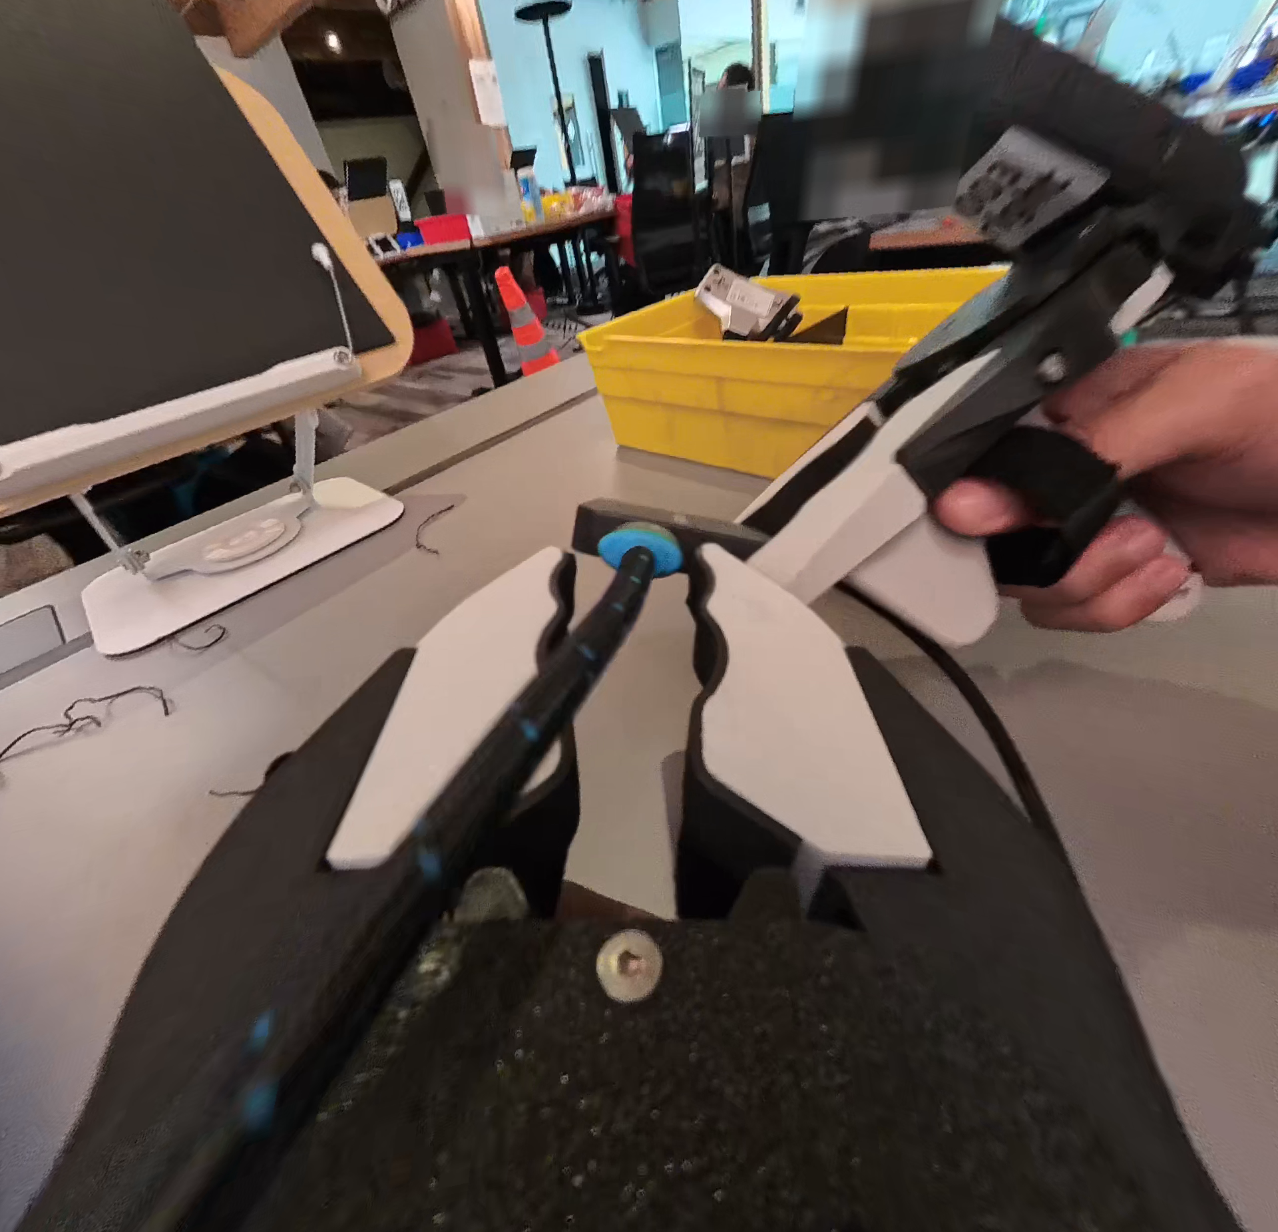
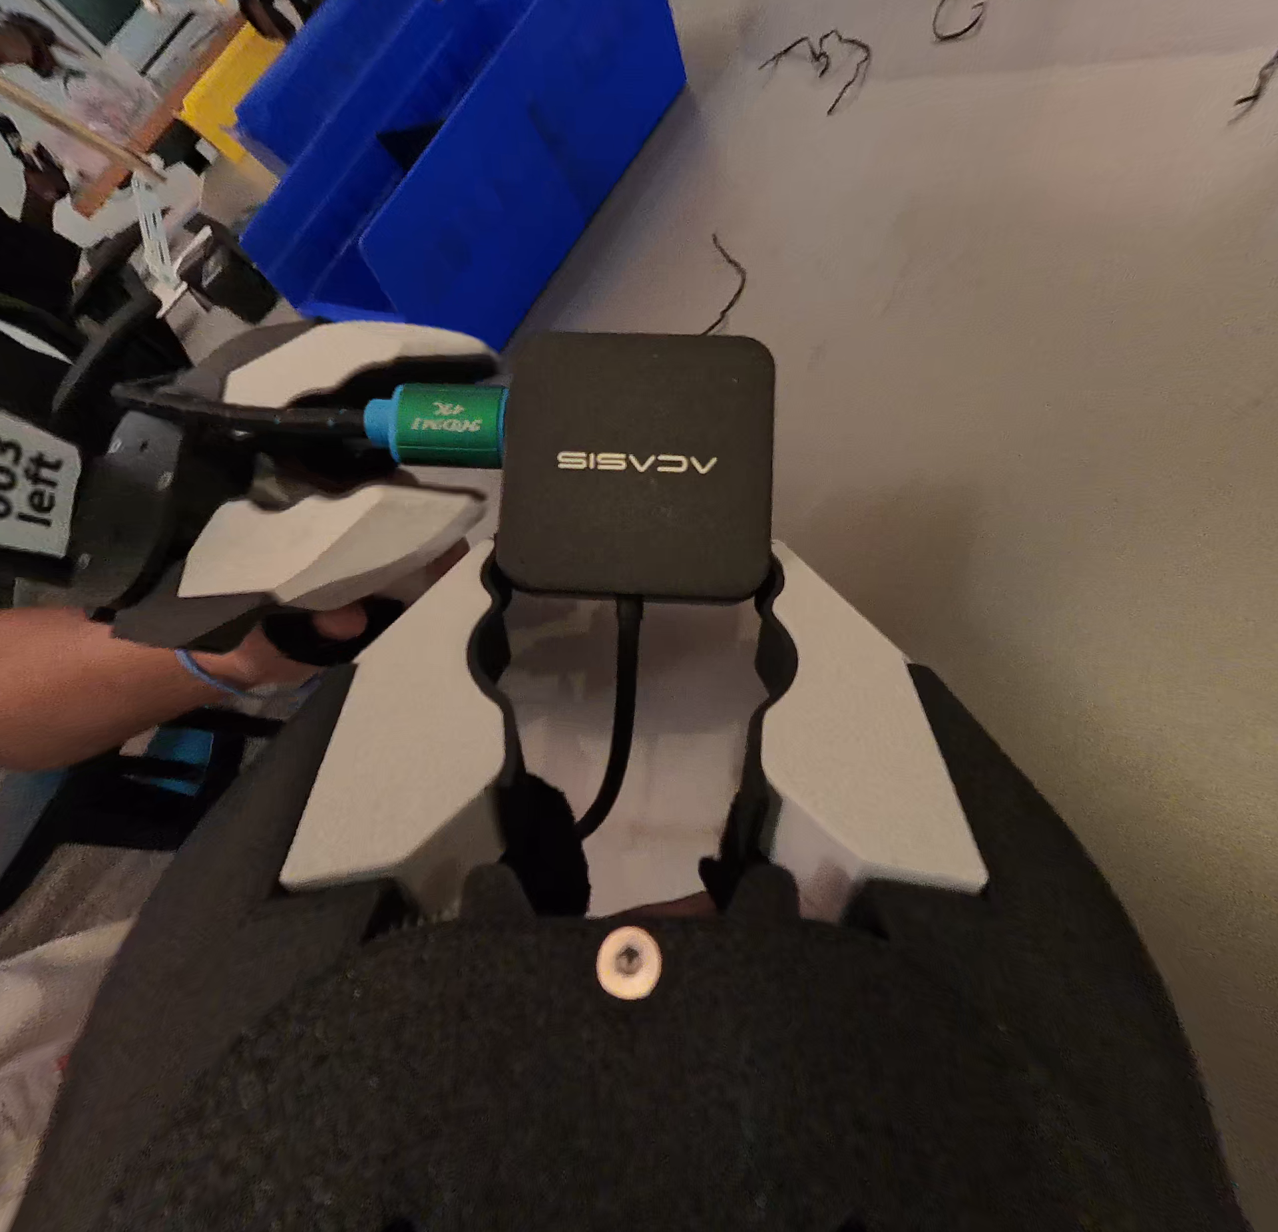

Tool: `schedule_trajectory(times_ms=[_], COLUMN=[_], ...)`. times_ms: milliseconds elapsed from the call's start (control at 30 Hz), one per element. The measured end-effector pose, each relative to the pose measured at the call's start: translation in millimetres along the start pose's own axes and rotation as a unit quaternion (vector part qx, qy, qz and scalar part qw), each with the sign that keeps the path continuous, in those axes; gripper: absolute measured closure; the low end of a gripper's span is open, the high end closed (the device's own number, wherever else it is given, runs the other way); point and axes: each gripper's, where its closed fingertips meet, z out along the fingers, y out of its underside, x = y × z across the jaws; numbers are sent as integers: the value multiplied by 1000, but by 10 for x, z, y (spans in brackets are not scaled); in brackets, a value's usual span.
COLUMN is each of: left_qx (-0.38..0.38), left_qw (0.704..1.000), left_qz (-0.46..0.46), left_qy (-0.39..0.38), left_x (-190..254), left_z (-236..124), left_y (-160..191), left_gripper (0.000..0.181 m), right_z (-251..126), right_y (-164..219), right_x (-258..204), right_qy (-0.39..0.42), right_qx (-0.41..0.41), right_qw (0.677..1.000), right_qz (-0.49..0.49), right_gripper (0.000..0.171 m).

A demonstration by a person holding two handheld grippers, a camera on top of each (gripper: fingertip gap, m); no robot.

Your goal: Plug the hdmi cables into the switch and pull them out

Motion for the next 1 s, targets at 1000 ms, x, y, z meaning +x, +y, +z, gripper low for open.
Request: schedule_trajectory(times_ms=[1000], left_qx=[1], left_qw=[960], left_qz=[-279], left_qy=[13], left_x=[76], left_z=[-83], left_y=[7], left_gripper=[159], right_z=[-41], right_y=[-216], right_x=[89], right_qy=[155], right_qx=[84], right_qw=[969], right_qz=[-172], right_gripper=[101])
